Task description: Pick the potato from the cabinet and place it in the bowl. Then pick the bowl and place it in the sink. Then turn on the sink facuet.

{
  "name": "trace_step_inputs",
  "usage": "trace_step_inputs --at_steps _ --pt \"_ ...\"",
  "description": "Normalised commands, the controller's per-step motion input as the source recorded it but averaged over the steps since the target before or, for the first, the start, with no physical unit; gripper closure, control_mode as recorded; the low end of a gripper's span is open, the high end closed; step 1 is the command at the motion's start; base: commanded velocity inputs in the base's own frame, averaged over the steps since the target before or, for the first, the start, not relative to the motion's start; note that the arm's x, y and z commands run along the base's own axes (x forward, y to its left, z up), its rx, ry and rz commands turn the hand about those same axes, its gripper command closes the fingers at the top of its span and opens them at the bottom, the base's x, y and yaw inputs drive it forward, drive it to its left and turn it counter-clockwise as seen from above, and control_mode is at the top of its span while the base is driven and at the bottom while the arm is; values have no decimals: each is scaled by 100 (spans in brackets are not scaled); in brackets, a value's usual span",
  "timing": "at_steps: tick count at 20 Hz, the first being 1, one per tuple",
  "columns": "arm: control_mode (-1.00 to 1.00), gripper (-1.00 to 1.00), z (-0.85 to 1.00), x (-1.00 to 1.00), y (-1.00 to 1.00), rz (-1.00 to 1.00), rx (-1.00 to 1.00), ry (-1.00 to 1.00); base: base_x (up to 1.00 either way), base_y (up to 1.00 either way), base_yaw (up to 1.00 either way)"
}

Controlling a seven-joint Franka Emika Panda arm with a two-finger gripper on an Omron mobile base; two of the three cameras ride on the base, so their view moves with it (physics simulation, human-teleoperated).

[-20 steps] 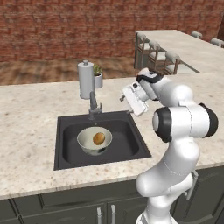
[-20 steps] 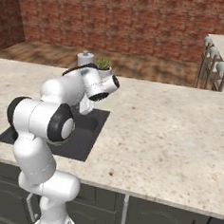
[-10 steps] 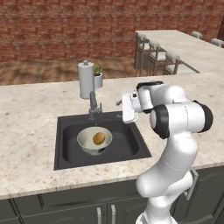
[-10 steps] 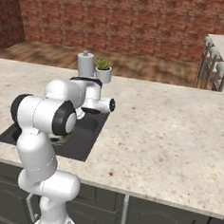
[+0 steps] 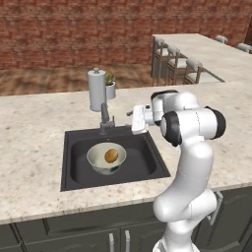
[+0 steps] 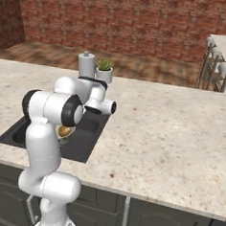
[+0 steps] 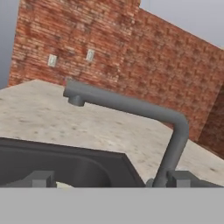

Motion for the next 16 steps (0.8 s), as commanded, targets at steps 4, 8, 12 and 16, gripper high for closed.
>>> trace_step_inputs --at_steps 4,8,12,16 --pt "-100 -100 -10 42 21 0 4 2 0 0 0" --pt "-100 -100 -33 36 33 0 0 1 0 0 0" --pt "-100 -100 -6 23 13 0 3 1 0 0 0" --pt "-100 -100 -4 51 0 0 3 6 0 0 0"
